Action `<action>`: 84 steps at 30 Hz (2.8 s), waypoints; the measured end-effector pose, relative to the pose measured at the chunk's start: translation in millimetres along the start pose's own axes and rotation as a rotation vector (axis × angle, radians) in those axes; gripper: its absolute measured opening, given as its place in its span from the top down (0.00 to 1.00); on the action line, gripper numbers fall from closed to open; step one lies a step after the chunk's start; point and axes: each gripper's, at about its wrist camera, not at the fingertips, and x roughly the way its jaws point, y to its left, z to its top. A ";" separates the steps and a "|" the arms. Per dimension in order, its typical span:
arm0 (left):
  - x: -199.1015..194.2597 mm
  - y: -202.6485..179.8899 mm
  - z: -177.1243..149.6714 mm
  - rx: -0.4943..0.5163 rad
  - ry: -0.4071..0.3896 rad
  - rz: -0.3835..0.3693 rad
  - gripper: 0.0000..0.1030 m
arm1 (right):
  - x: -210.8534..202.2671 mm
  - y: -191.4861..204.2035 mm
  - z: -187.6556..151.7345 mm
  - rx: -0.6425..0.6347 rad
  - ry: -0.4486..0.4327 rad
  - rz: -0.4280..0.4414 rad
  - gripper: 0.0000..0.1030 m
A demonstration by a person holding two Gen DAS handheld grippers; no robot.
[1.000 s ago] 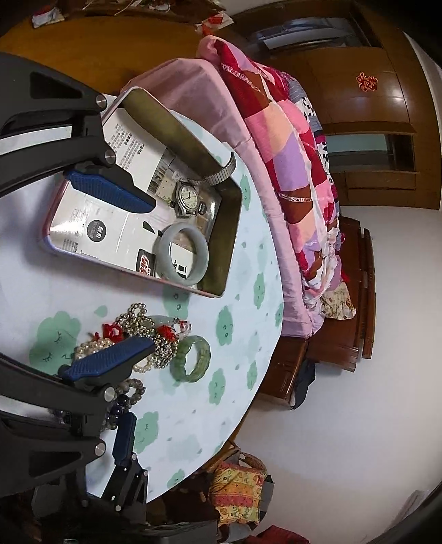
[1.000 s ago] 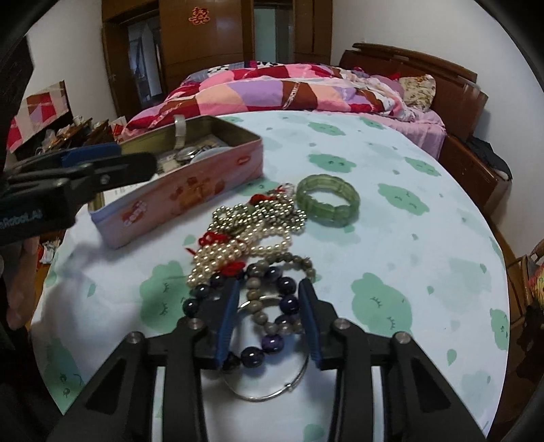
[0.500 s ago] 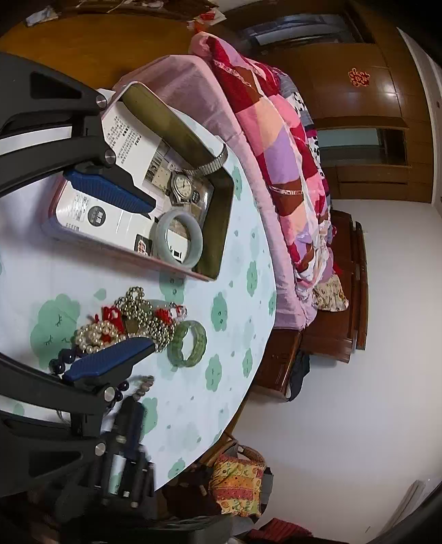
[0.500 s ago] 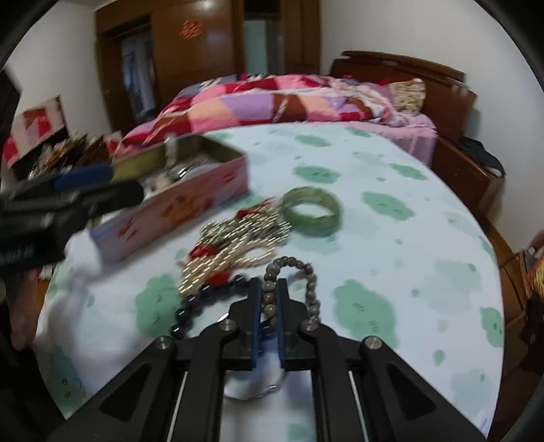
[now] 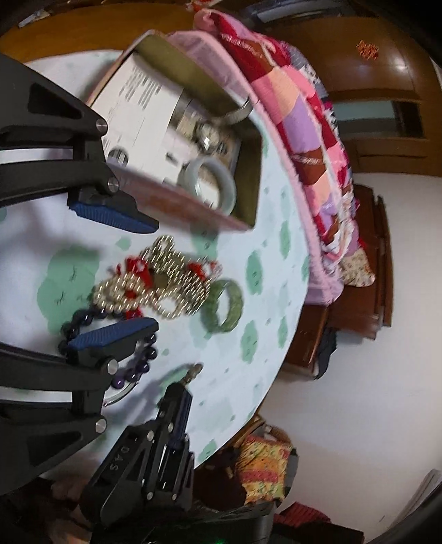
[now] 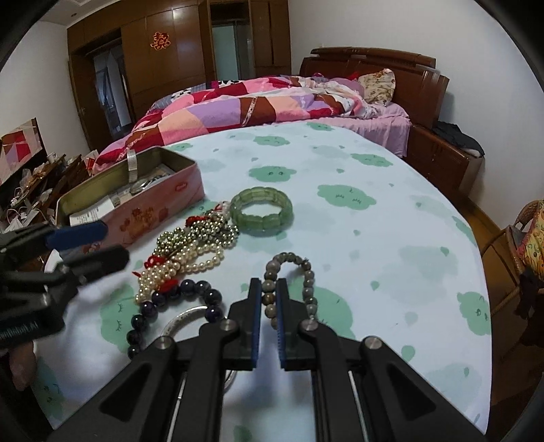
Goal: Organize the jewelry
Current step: 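Grasp the grey bead bracelet with the right tool and lift it, then grasp the pearl necklace with the left tool while the right tool holds the bead bracelet, then carry the pearls with the left tool while the right tool carries the bracelet over the tin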
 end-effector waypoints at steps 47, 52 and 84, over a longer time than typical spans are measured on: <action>-63.8 19.6 62.2 0.016 -0.170 -0.135 0.95 | -31.7 -12.2 22.7 0.034 -0.091 0.006 0.91; -59.8 30.5 64.0 0.006 -0.164 -0.101 0.95 | -33.0 -8.1 32.3 0.024 -0.103 0.024 0.91; -60.1 92.1 75.7 -0.045 -0.190 0.051 0.95 | -23.0 73.2 103.4 -0.180 -0.191 0.159 0.91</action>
